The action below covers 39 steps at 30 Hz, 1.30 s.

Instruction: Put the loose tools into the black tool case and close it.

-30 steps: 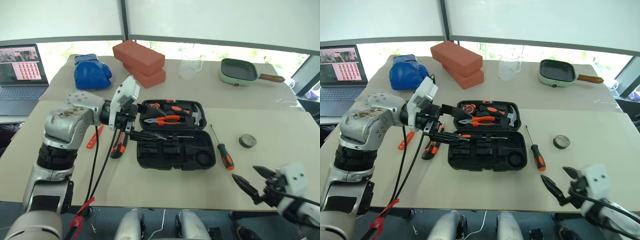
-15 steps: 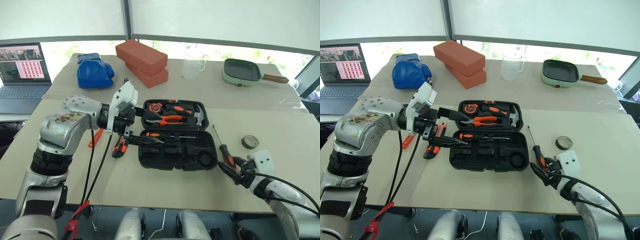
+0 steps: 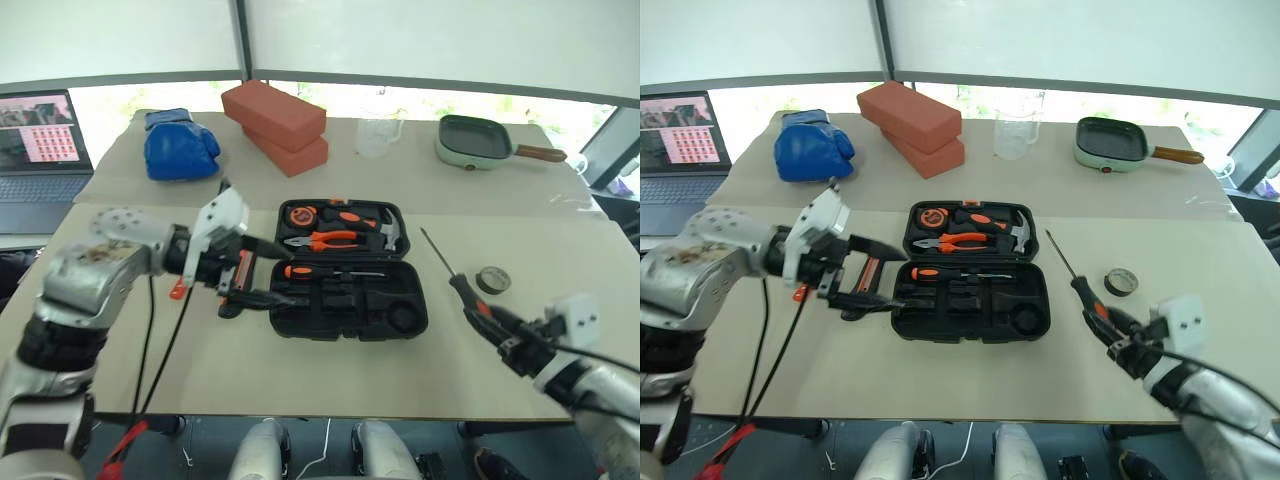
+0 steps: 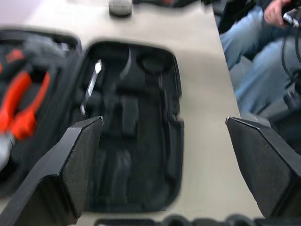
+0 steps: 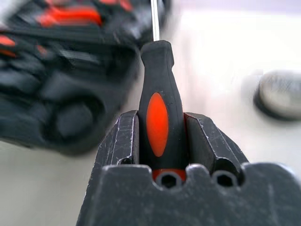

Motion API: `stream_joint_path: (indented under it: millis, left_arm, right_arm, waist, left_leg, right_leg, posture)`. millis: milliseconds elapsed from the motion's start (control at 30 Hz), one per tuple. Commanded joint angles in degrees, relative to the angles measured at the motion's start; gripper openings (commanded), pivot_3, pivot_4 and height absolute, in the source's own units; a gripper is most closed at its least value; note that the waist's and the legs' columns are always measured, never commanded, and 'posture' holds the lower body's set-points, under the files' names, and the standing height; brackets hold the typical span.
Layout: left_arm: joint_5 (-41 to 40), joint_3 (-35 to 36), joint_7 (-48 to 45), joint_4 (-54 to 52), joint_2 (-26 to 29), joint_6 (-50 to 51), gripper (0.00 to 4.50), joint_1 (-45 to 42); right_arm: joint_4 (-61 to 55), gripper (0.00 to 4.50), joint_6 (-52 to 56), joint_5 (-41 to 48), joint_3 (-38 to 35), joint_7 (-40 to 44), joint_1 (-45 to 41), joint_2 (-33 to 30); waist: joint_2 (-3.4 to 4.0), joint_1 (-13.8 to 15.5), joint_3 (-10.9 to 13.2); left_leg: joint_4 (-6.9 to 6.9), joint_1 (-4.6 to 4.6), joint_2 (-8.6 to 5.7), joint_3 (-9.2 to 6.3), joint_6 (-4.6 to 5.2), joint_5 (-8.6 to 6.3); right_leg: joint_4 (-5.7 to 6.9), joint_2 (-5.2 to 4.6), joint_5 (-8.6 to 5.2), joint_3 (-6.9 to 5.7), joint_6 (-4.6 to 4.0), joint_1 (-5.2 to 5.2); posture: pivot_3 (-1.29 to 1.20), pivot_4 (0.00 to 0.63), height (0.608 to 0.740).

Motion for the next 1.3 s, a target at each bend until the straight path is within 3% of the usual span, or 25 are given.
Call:
stream_joint_path:
  millis: [33, 167, 400, 600, 1067, 1133, 1300]
  left_arm:
    - [-3.17, 4.93, 1.50, -5.33, 2.33, 1.59, 4.50, 3.02]
    - [-3.99, 6.20, 3.69, -7.45, 2.74, 2.23, 4.50, 5.23]
    - [-3.53, 7.49, 8.44, -7.50, 2.08, 1.39, 4.50, 5.92]
    - [-4.53, 8.27, 9.83, -9.02, 2.74, 1.76, 4.50, 7.39]
    - [-4.86, 6.96, 11.69, -9.06, 2.13, 1.01, 4.50, 6.55]
    - [-4.80, 6.82, 11.79, -9.00, 2.08, 0.85, 4.50, 6.45]
    - [-4.40, 6.39, 11.63, -8.30, 2.05, 0.26, 4.50, 5.97]
  right_arm:
    - [1.84, 1.12, 0.36, 4.21, 3.52, 11.75, -7.91, -8.58]
    - [12.01, 1.12, -5.53, -2.74, 18.16, 25.37, -20.02, -14.06]
    - [36.34, 1.12, -20.95, -21.92, 38.01, 38.25, -38.33, -13.14]
    - [47.72, 1.12, -30.09, -28.22, 41.81, 42.00, -44.67, -9.81]
    - [56.01, 1.12, -32.61, -32.37, 42.69, 45.04, -51.63, -3.54]
    - [55.61, 2.12, -32.34, -32.32, 42.27, 45.20, -51.41, -3.62]
    - [51.58, 3.71, -28.84, -29.39, 39.91, 45.66, -51.91, -3.95]
  waist:
    - [0.01, -0.05, 0.01]
    - [-0.04, -0.09, 0.04]
    - [-0.10, 0.53, 0.12]
    - [-0.10, 0.51, 0.16]
    - [-0.09, 0.18, 0.17]
    - [-0.09, 0.16, 0.17]
    - [-0.08, 0.04, 0.18]
  left_leg:
    - [-0.04, 0.02, -0.01, 0.00, -0.01, 0.01]
    - [-0.11, 0.06, -0.02, 0.01, -0.01, 0.01]
    - [-0.09, 0.00, -0.12, 0.06, -0.01, 0.01]
    - [-0.16, -0.05, -0.10, 0.08, -0.02, 0.01]
    - [-0.17, -0.01, -0.09, 0.07, -0.06, 0.03]
    - [-0.18, -0.01, -0.09, 0.07, -0.06, 0.03]
    - [-0.19, -0.01, -0.09, 0.07, -0.07, 0.04]
  right_leg:
    - [-0.04, 0.02, -0.01, -0.01, -0.02, 0.00]
    - [-0.12, 0.04, -0.01, -0.02, -0.03, 0.03]
    - [-0.18, -0.01, 0.00, -0.03, 0.00, -0.04]
    - [-0.18, -0.01, 0.00, -0.06, 0.00, -0.12]
    - [-0.11, -0.02, 0.01, -0.08, -0.02, -0.11]
    - [-0.10, -0.02, 0.01, -0.08, -0.02, -0.11]
    - [-0.09, -0.02, 0.01, -0.09, -0.03, -0.12]
  posture:
    - [0.00, 0.150, 0.738]
    - [0.00, 0.150, 0.738]
    - [0.00, 0.150, 0.738]
    - [0.00, 0.150, 0.738]
    - [0.00, 0.150, 0.738]
    - [0.00, 0.150, 0.738]
    - [0.00, 0.150, 0.738]
